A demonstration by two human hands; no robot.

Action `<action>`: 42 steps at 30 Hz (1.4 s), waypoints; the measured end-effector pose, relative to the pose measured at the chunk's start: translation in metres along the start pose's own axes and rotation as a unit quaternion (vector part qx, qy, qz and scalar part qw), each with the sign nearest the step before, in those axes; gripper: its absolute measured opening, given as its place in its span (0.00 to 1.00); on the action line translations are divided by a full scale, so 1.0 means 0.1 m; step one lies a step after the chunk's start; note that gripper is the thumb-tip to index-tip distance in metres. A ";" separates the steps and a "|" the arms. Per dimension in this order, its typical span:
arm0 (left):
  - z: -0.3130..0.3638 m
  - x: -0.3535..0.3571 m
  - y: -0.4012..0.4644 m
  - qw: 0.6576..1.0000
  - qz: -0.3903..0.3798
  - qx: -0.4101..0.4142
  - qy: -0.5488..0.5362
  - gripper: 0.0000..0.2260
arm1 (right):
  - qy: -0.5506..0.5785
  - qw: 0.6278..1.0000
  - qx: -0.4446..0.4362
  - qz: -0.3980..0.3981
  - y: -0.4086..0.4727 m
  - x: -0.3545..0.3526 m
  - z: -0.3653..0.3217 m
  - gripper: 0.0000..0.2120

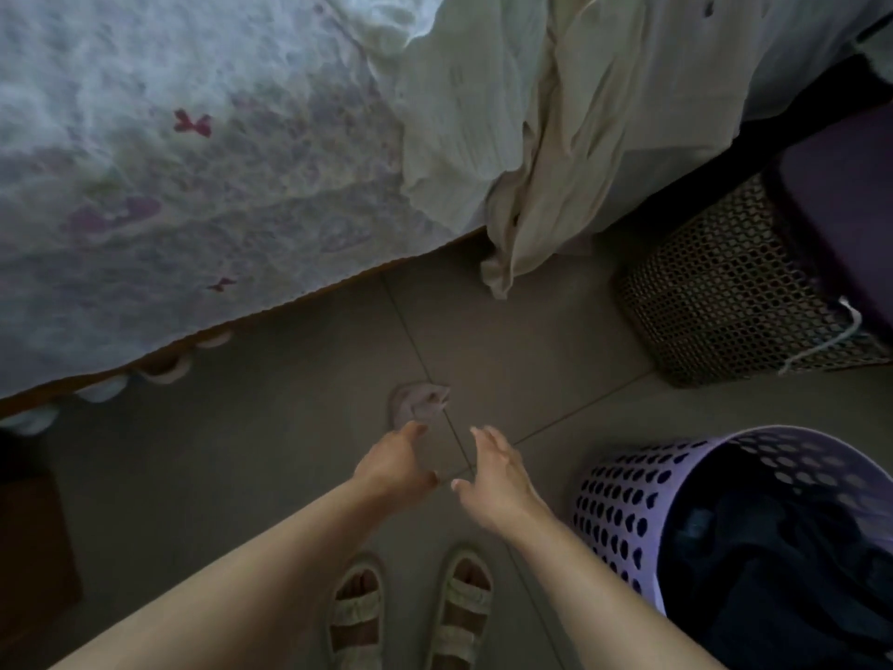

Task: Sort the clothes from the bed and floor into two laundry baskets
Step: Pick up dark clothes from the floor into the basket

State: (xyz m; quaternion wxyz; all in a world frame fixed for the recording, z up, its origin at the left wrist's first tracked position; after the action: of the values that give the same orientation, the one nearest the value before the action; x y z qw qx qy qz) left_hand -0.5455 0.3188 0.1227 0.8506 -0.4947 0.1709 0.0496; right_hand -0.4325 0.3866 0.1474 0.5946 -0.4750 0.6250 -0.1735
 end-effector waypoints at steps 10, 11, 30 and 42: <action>-0.83 0.54 1.44 1.000 -0.002 -0.015 -0.011 0.33 | -0.093 0.994 -0.047 -0.043 1.38 0.95 0.26 0.31; -0.92 0.61 1.58 1.000 -0.008 -0.020 -0.009 0.33 | -0.100 0.993 -0.051 -0.047 1.48 1.05 0.31 0.31; -1.58 1.31 2.85 0.997 0.069 -0.028 0.005 0.21 | -0.128 0.988 -0.081 -0.034 2.53 1.87 0.84 0.34; -0.57 0.72 1.71 0.973 0.173 0.063 -0.136 0.14 | -0.056 0.996 -0.070 -0.005 1.67 0.90 0.40 0.36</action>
State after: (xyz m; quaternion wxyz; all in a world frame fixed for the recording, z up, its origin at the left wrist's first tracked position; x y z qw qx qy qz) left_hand -0.5349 0.3504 -0.0684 0.8736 -0.3920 0.1396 0.2521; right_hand -0.4464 0.4103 -0.0451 0.5934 -0.5274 0.5989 -0.1055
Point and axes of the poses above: each hand's wrist, its own y-axis towards the middle knuckle, its own x-axis out of the palm, z = x × y, the point moved 2 cm from there along y, towards the middle knuckle, and after that the axes turned 10 degrees about -y, right-handed, at the moved point
